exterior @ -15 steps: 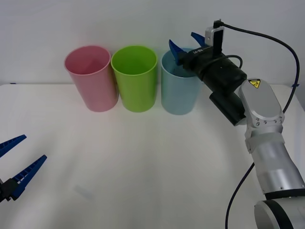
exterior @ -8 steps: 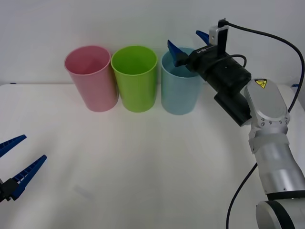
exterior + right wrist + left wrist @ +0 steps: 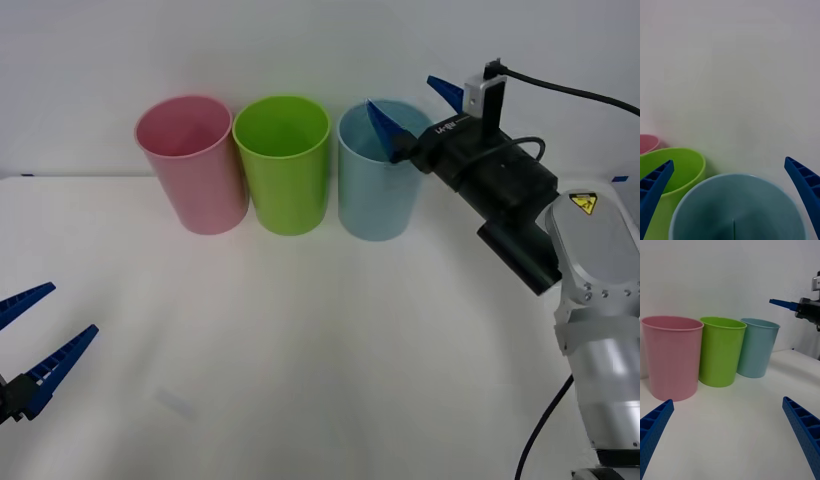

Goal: Grasp the object on the table and drop it into the matching bin: aluminum can to the light blue bin, PET bottle to the pink bin.

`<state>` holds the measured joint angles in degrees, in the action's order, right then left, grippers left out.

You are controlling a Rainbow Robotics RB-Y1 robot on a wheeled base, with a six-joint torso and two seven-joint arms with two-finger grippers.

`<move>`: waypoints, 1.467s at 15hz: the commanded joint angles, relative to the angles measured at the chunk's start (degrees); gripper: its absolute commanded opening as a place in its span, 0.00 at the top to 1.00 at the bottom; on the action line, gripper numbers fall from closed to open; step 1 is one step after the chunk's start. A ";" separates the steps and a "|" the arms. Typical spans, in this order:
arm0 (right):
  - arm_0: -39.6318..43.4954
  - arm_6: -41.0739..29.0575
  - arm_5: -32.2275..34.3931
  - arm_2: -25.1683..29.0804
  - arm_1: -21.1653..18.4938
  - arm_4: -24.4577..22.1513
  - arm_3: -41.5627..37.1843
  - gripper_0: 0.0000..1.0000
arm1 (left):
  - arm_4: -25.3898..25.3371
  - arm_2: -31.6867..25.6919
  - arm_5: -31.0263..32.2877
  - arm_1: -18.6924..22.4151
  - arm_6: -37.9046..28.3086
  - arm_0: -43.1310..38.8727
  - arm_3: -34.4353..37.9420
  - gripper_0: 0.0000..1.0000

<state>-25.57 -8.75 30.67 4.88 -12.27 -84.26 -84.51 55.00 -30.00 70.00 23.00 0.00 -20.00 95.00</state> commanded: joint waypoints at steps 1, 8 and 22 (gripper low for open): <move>4.39 -0.30 0.09 -2.24 -2.76 3.23 -4.70 0.00 | 0.00 0.00 0.00 0.00 0.00 0.00 0.00 0.00; 14.50 0.66 3.69 -3.56 -8.56 9.91 -14.19 0.00 | 0.00 0.00 0.00 0.00 0.00 0.00 0.00 0.00; 33.22 7.78 18.20 2.33 -12.78 14.83 -21.05 0.00 | 0.00 0.00 0.00 0.00 0.00 0.00 0.00 0.00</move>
<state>6.85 -1.39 47.78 6.65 -25.08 -69.44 -105.57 55.00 -30.00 70.00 23.00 0.00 -20.00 95.00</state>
